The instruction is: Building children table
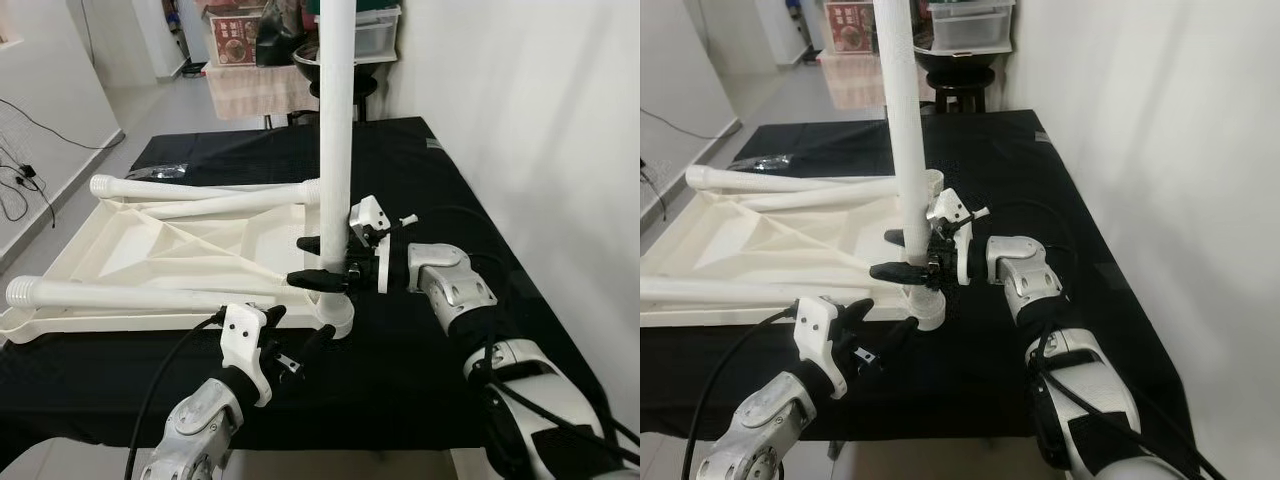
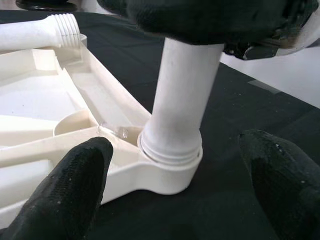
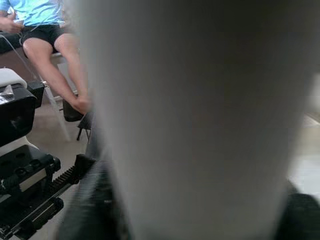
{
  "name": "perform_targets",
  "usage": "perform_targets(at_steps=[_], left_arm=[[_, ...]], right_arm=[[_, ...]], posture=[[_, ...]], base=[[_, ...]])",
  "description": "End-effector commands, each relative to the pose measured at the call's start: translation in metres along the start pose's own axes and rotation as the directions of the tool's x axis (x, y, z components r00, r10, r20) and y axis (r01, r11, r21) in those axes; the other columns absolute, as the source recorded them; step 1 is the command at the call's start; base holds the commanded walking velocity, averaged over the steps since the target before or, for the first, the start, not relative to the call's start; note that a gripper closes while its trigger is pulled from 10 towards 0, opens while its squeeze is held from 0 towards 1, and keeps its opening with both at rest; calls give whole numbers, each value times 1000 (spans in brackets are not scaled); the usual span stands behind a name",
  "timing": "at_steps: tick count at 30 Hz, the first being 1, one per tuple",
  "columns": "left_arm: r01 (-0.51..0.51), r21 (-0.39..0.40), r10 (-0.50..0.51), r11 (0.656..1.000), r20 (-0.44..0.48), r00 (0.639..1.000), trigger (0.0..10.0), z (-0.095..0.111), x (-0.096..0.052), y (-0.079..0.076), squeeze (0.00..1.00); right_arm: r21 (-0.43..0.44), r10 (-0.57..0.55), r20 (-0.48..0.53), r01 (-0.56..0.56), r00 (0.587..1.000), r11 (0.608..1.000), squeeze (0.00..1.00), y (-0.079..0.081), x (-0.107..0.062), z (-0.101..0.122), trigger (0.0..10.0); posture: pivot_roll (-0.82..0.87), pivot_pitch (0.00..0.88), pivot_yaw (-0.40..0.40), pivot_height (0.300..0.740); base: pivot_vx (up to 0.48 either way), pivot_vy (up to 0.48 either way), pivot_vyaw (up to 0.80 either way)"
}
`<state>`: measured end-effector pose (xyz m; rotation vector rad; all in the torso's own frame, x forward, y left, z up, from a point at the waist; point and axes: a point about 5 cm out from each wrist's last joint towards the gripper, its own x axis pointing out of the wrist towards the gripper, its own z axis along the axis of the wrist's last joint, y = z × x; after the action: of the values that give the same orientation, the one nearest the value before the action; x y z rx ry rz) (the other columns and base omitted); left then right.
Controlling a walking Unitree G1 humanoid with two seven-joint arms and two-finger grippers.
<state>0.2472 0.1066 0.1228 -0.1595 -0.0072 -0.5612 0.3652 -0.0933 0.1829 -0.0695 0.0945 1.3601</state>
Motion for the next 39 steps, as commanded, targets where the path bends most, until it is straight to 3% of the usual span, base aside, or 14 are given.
perform_targets(at_steps=[1,14,15,16,17,18,19,22,25,31,32,34,35,39], left_arm=[[-6,1,6,1000,-15,1000,10000,-4,0,1,0],[-5,-2,5,1000,-13,1000,10000,-4,-1,0,0],[-7,-2,7,1000,-11,1000,10000,-3,-2,0,0],[-9,-1,9,1000,-9,1000,10000,-2,-4,0,0],[-9,-1,9,1000,-9,1000,10000,-2,-4,0,0],[-11,-1,11,1000,-9,1000,10000,-1,-5,1,0],[-11,-1,11,1000,-9,1000,10000,-1,-5,1,0],[-6,3,6,1000,-16,1000,10000,-1,-5,2,0],[-4,8,5,1000,-19,1000,10000,-1,-6,3,0],[-20,8,20,1000,-15,1000,10000,-1,-7,3,0],[-24,7,24,1000,-15,1000,10000,-1,-7,3,0],[-24,7,24,1000,-15,1000,10000,-1,-7,3,0],[-18,7,19,1000,-18,1000,10000,-2,-7,3,0],[-13,6,13,1000,-21,1000,10000,-3,-6,2,0]], right_arm=[[12,39,-5,-39,999,999,0,1,4,-1,0],[-4,23,-2,-23,1000,1000,0,-1,-12,-8,0],[28,-132,-6,132,991,991,0,-5,-20,-14,0],[143,-485,-30,484,874,863,0,4,-13,-38,0],[143,-485,-30,484,874,863,0,4,-13,-38,0],[213,-720,-108,723,686,657,0,14,-22,-56,0],[213,-720,-108,723,686,657,0,14,-22,-56,0],[139,-794,-146,807,590,574,0,20,-18,-66,0],[83,-760,-129,770,637,632,0,12,-12,-63,0],[74,-761,-149,774,632,628,0,11,-10,-65,431],[77,-758,-147,772,635,631,0,9,-9,-65,10000],[77,-758,-147,772,635,631,0,9,-9,-65,10000],[86,-748,-132,759,651,645,1000,10,-8,-59,10000],[140,-739,-109,747,665,650,1000,9,-6,-48,10000]], posture=[[-14,6,28,740],[-18,14,27,740],[-26,34,22,740],[-30,50,18,740],[-30,50,18,740],[-30,50,18,740],[-30,50,18,740],[-23,38,29,740],[-12,47,22,740],[-19,44,30,740],[-23,39,33,740],[-23,39,33,740],[-24,33,34,740],[-25,26,36,740]], base=[[0,0,0],[0,0,0],[0,0,0],[0,0,0],[0,0,0],[0,0,0],[0,0,0],[0,0,0],[0,0,0],[0,0,0],[0,0,0],[0,0,0],[0,0,0],[0,0,0]])
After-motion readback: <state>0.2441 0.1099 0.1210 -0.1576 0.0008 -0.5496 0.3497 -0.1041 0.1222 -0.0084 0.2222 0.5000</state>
